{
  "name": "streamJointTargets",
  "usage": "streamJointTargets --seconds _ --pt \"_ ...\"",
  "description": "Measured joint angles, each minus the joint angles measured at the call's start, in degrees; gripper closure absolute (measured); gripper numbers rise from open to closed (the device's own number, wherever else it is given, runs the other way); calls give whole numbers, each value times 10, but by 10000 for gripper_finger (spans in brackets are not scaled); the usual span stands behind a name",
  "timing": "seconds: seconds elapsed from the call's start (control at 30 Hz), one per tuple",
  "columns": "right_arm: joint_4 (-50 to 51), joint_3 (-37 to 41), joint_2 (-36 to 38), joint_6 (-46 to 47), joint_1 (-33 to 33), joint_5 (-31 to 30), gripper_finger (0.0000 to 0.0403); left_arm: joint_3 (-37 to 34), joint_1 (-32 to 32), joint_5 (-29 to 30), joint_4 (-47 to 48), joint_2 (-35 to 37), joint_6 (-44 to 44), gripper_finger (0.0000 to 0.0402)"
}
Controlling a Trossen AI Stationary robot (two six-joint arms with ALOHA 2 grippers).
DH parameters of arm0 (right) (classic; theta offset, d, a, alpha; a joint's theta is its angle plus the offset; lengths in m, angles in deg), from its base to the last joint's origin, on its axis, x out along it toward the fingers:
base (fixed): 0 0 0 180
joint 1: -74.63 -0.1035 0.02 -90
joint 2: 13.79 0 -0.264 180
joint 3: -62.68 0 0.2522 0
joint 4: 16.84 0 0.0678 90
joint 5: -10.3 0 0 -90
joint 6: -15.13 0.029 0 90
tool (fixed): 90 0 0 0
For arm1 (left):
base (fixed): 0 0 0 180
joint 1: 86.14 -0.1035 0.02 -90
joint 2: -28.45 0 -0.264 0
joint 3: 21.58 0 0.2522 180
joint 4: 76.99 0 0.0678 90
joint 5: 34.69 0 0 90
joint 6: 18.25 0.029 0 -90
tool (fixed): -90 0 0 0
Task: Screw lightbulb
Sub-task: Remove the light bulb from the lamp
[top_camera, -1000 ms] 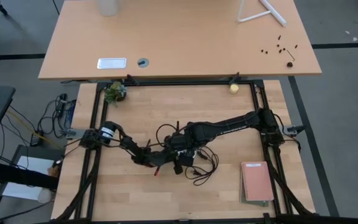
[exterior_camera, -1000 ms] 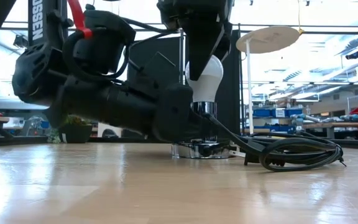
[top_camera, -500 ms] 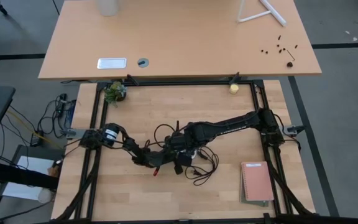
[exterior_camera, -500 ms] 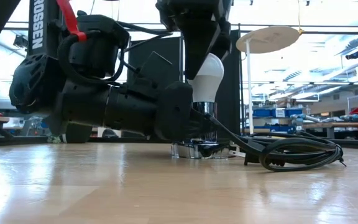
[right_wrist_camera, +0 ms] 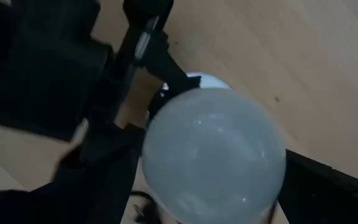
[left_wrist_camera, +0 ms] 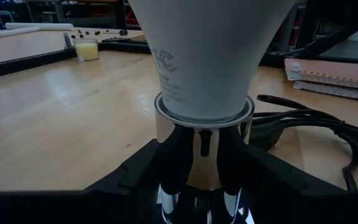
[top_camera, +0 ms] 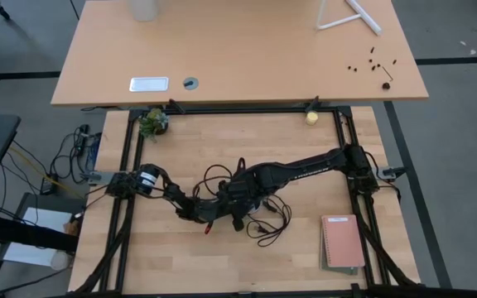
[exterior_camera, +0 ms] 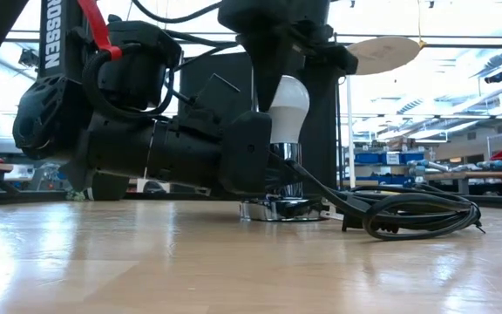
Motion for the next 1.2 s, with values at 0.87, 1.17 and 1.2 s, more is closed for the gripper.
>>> streamJointTargets --seconds 0.87,1.17,1.2 --pt "-68 62 0 139 5 -13 55 0 4 -1 5 0 0 208" --pt "-78 62 0 106 14 -12 57 0 3 -1 6 0 0 208" --pt "-78 62 0 104 14 -9 59 0 4 -1 7 0 0 208"
